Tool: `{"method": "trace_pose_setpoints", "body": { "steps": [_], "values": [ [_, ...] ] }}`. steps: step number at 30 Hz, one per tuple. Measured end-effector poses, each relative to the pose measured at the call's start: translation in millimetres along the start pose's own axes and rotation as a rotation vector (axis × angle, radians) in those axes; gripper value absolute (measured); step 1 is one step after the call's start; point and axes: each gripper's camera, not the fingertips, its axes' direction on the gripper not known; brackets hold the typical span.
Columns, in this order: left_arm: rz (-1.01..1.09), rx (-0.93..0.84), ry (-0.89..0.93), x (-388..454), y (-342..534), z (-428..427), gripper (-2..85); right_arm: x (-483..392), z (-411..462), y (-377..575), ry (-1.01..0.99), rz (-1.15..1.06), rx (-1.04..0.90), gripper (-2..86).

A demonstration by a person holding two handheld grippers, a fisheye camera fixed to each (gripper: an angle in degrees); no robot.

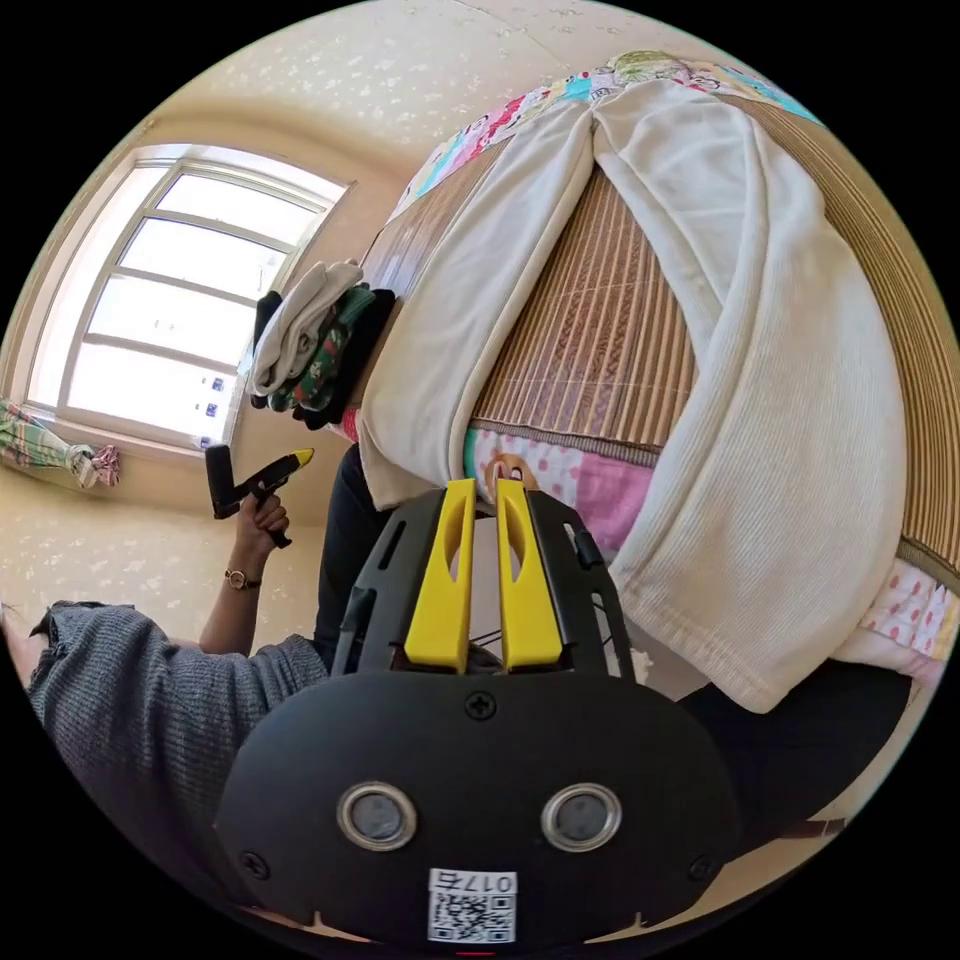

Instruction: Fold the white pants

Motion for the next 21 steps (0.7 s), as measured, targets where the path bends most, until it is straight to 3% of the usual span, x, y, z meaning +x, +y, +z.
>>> {"method": "trace_pose_setpoints", "body": {
  "steps": [5, 10, 12, 15, 18, 21],
  "values": [
    [0.034, 0.002, 0.065, 12, 2, 2, 4.3, -40, 8, -13, 0.095, 0.044, 0.027, 6.5],
    [0.107, -0.046, 0.092, 46, 11, 9, -0.1, -71, -46, 16, 0.708, 0.182, 0.258, 12.8],
    [0.177, -0.108, 0.120, 68, 18, 27, -0.8, -73, -43, 25, 0.797, 0.134, 0.212, 14.1],
    [0.229, -0.184, 0.068, 93, 25, 57, -1.0, -60, -13, 35, 0.778, 0.117, 0.027, 14.7],
    [0.257, -0.283, 0.136, 116, 25, 90, -1.0, -88, -5, 40, 0.933, 0.045, 0.024, 12.4],
    [0.282, -0.292, 0.167, 146, 22, 102, -1.0, -120, -55, 54, 0.796, 0.018, 0.134, 4.9]
  ]
}}
